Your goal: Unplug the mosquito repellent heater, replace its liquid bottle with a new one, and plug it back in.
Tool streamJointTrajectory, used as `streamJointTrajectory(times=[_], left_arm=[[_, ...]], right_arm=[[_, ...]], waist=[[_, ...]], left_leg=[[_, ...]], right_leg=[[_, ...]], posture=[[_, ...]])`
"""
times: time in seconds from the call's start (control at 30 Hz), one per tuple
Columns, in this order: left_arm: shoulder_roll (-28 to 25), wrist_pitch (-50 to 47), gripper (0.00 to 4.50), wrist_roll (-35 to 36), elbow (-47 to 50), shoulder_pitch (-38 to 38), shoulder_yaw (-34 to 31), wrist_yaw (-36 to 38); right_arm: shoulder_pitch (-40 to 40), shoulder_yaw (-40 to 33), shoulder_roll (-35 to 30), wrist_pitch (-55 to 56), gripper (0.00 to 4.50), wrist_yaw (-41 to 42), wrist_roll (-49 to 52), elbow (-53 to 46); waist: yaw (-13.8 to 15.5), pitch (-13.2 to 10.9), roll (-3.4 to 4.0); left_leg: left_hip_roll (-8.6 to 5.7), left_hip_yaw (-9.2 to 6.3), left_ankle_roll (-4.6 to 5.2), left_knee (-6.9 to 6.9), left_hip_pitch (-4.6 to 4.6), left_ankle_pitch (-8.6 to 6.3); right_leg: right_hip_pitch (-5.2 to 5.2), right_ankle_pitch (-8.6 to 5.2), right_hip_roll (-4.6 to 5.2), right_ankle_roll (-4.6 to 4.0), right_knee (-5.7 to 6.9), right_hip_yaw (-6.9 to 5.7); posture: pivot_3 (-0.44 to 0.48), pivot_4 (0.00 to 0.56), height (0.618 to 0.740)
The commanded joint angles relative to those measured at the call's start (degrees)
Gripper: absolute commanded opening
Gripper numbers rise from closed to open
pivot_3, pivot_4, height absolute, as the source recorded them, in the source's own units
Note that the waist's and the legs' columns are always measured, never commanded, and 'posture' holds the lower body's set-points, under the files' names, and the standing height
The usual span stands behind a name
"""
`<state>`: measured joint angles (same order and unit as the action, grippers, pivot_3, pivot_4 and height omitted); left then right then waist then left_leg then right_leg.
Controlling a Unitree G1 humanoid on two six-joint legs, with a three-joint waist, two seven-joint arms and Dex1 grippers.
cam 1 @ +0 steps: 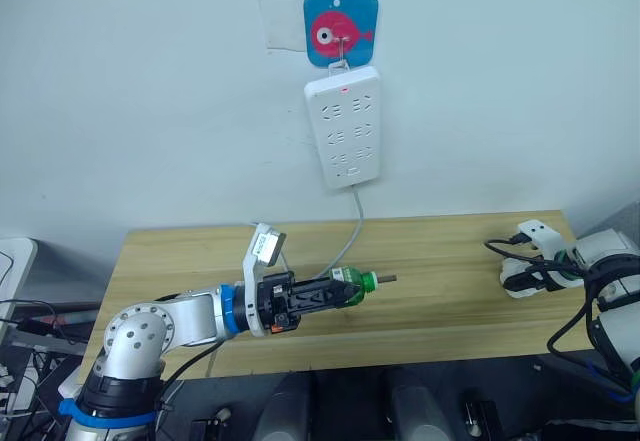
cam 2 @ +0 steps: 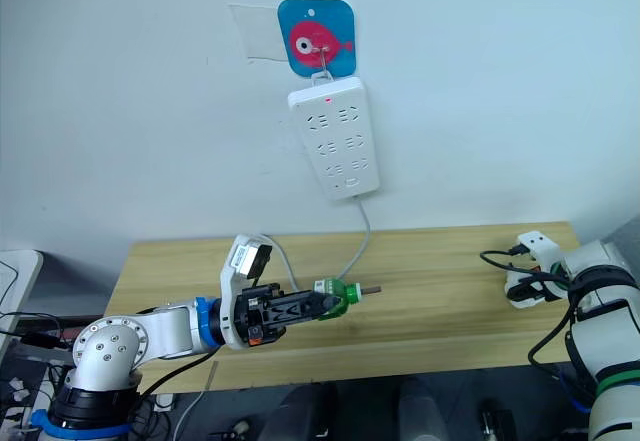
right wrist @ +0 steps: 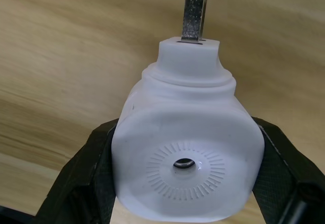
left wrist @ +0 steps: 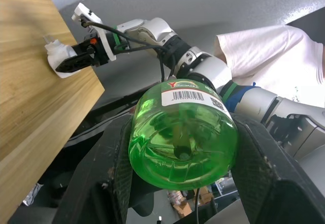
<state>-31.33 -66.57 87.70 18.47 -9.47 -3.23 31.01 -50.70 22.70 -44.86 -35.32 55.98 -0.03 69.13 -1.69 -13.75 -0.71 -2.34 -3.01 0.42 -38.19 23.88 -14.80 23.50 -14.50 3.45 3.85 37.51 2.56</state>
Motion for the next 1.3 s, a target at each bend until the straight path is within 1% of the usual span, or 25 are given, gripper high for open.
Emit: streamJointTrajectory(times=[0.03,0.27,0.5,0.57,0.6,0.63,0.67,0.83,0.97,1.03,1.07,1.13,1.2,1.27,1.3], left_arm=[[-0.4,0.8,2.26,1.7,2.6,0.2,-0.9,0.2],[-0.5,1.0,2.26,1.7,2.0,-0.2,-0.8,0.3],[-0.6,0.7,2.26,0.5,0.9,-1.7,-0.3,1.4],[-0.5,0.6,2.26,0.2,1.1,-1.9,0.1,1.7],[-0.5,0.5,2.26,0.2,1.2,-1.8,0.3,1.8],[-0.5,0.4,2.26,0.1,1.1,-2.0,0.4,2.0],[-0.5,0.4,2.26,-0.1,0.8,-2.2,0.4,2.2],[-0.3,0.6,2.26,-1.3,-0.2,-3.1,0.6,3.3],[-0.2,0.6,2.26,-2.3,-1.0,-3.9,0.6,4.7],[-0.1,1.2,2.26,-3.7,-1.1,-4.3,0.5,5.7],[0.1,1.8,2.26,-4.4,-1.1,-4.5,0.4,6.0],[0.5,3.8,2.26,-8.1,0.1,-5.1,1.1,7.3],[1.3,5.7,2.26,-10.6,1.7,-5.3,1.6,8.3],[2.8,9.8,2.26,-15.7,3.2,-5.8,2.9,8.8],[3.8,12.5,2.26,-19.1,3.7,-6.1,3.8,8.8]], right_arm=[[-1.4,-2.7,-0.3,-0.1,3.03,-0.4,-2.0,1.6],[-1.6,-6.9,0.2,-2.4,3.03,-1.5,-3.2,3.1],[-2.1,-9.2,0.8,-3.3,3.03,-1.3,-4.6,3.4],[-1.8,-9.4,0.8,-3.4,3.75,-0.7,-4.9,3.1],[-1.7,-9.6,0.7,-3.3,3.99,-0.5,-5.0,3.0],[-1.6,-9.6,0.6,-3.0,4.33,-0.1,-5.3,2.8],[-1.6,-9.6,0.4,-2.9,4.47,0.1,-5.5,2.7],[-2.0,-10.8,-2.4,-2.3,4.47,0.7,-6.2,1.0],[-2.4,-10.8,-6.3,-7.2,4.47,6.7,-5.8,-4.0],[-1.0,-11.3,-9.1,-12.5,4.47,10.8,-4.2,-11.3],[0.5,-12.0,-10.6,-16.0,4.47,12.4,-2.7,-16.7],[6.3,-15.7,-13.4,-25.3,4.47,14.2,2.3,-31.0],[12.3,-22.7,-13.5,-38.4,4.47,13.1,8.4,-44.8],[19.7,-34.5,-9.4,-51.3,4.47,11.5,14.3,-61.1],[23.2,-40.7,-6.2,-54.9,4.47,10.5,17.1,-68.4]], waist=[[0.0,0.0,0.00],[0.0,-0.1,0.00],[-0.1,-0.1,-0.01],[-0.1,-0.1,0.00],[-0.1,-0.1,0.00],[-0.1,-0.1,-0.01],[-0.1,-0.1,-0.01],[-0.1,-0.1,0.00],[-0.2,-0.1,0.01],[-0.2,-0.1,0.01],[-0.2,-0.1,0.02],[-0.3,-0.1,0.02],[-0.2,-0.1,0.02],[-0.2,-0.1,0.02],[-0.1,-0.1,0.02]], left_leg=[[0.00,0.00,0.00,0.00,0.00,0.00],[0.00,0.00,0.00,0.01,0.00,0.00],[0.00,0.00,0.00,0.01,0.00,0.00],[0.00,0.01,0.00,0.01,0.00,0.00],[0.00,0.01,0.00,0.02,0.00,0.00],[-0.01,0.01,0.00,0.02,0.00,0.00],[-0.01,0.00,0.00,0.02,0.00,0.00],[-0.02,0.01,-0.02,0.02,0.00,0.01],[-0.03,0.01,-0.03,0.02,0.00,0.01],[-0.03,0.01,-0.03,0.02,0.00,0.02],[-0.03,0.01,-0.03,0.02,0.00,0.02],[-0.01,-0.02,-0.03,0.05,0.01,0.01],[0.03,-0.14,-0.04,0.08,0.05,0.01],[0.04,-0.17,-0.05,0.12,0.05,0.01],[0.05,-0.22,-0.05,0.12,0.03,0.01]], right_leg=[[0.00,0.00,0.01,0.00,0.00,0.00],[0.00,-0.01,0.01,-0.02,0.01,-0.01],[0.00,-0.02,0.03,-0.03,0.01,-0.01],[0.00,-0.02,0.03,-0.03,0.01,-0.01],[0.00,-0.02,0.03,-0.03,0.01,-0.01],[0.00,-0.02,0.03,-0.03,0.01,-0.02],[0.00,-0.02,0.03,-0.03,0.00,-0.02],[0.00,-0.02,0.02,-0.03,0.01,-0.02],[0.01,-0.02,0.02,-0.03,0.00,-0.03],[0.00,-0.02,0.02,-0.03,-0.01,-0.03],[0.00,-0.02,0.02,-0.03,-0.01,-0.03],[0.02,-0.02,0.03,-0.03,-0.02,-0.05],[0.00,-0.02,0.02,-0.03,-0.11,-0.14],[-0.03,-0.02,0.02,-0.04,-0.17,-0.15],[-0.09,-0.02,0.02,-0.03,-0.20,-0.17]], posture=[[0.049,0.287,0.740],[0.041,0.289,0.740],[0.030,0.291,0.740],[0.026,0.287,0.740],[0.026,0.287,0.740],[0.021,0.284,0.740],[0.018,0.282,0.740],[0.000,0.265,0.740],[-0.026,0.252,0.740],[-0.033,0.250,0.740],[-0.055,0.247,0.740],[-0.062,0.246,0.740],[-0.087,0.241,0.740],[-0.103,0.240,0.740],[-0.103,0.240,0.740]])
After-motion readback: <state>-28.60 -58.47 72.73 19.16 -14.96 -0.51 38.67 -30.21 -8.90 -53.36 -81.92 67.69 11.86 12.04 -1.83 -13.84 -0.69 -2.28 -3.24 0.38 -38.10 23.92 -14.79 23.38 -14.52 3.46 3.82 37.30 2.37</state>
